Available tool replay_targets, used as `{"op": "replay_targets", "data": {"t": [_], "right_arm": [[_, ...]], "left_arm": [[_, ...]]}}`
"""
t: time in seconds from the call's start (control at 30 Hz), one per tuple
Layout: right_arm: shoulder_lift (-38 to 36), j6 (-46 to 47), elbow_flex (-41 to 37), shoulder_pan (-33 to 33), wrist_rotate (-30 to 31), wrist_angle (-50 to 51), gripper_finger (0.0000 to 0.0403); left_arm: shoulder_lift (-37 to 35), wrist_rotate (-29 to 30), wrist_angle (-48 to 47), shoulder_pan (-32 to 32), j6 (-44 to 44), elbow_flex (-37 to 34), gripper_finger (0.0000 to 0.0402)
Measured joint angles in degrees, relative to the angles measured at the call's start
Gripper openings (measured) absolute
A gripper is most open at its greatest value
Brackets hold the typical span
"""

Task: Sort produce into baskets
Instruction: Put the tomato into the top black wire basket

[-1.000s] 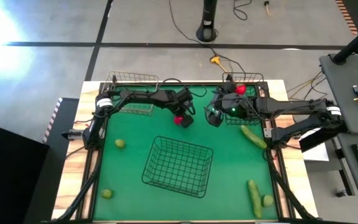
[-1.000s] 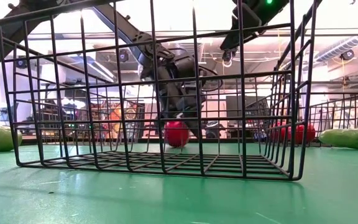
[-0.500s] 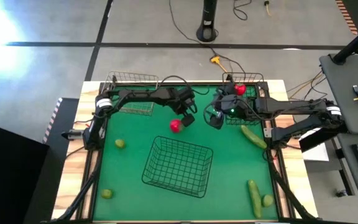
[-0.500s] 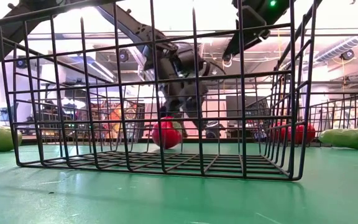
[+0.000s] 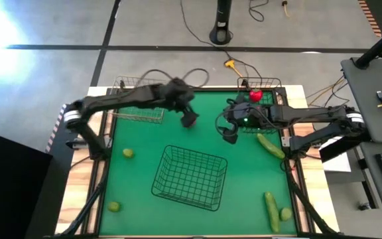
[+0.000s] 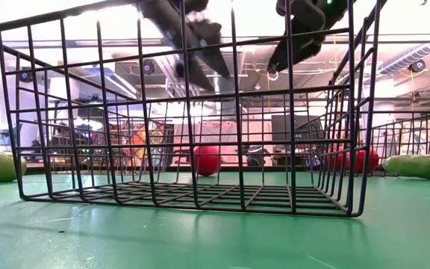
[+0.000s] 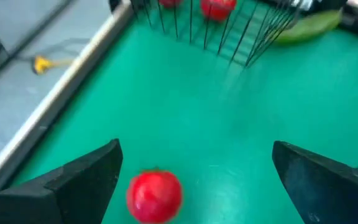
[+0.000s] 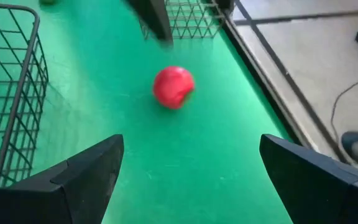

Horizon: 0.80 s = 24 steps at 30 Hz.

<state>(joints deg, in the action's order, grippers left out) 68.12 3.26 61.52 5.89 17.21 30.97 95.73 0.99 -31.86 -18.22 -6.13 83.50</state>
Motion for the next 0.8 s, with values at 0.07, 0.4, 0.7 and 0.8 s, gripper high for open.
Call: {"op": "replay_targets", "data": {"t": [0.07, 0.4, 0.7, 0.8], "right_arm": [[1.47, 0.36, -0.02, 0.00, -0.98, -0.63, 0.0368], [13.92, -4.74, 3.07, 0.93, -4.40, -11.50, 0.0368], [28.63, -6.79, 17.70, 5.95, -10.36, -6.17, 0.0368], [33.38, -4.83, 22.21, 8.08, -10.34, -3.37, 0.0368]], "left_arm": [[-5.49, 2.53, 1.07, 1.07, -0.41, -3.51, 0.0396], [-26.99, 7.15, 6.92, 4.77, -5.97, -22.68, 0.0396], [-35.42, 7.16, 12.17, 6.71, -8.82, -34.38, 0.0396], [-37.18, 7.15, 12.32, 6.99, -9.35, -36.51, 0.0396]]}}
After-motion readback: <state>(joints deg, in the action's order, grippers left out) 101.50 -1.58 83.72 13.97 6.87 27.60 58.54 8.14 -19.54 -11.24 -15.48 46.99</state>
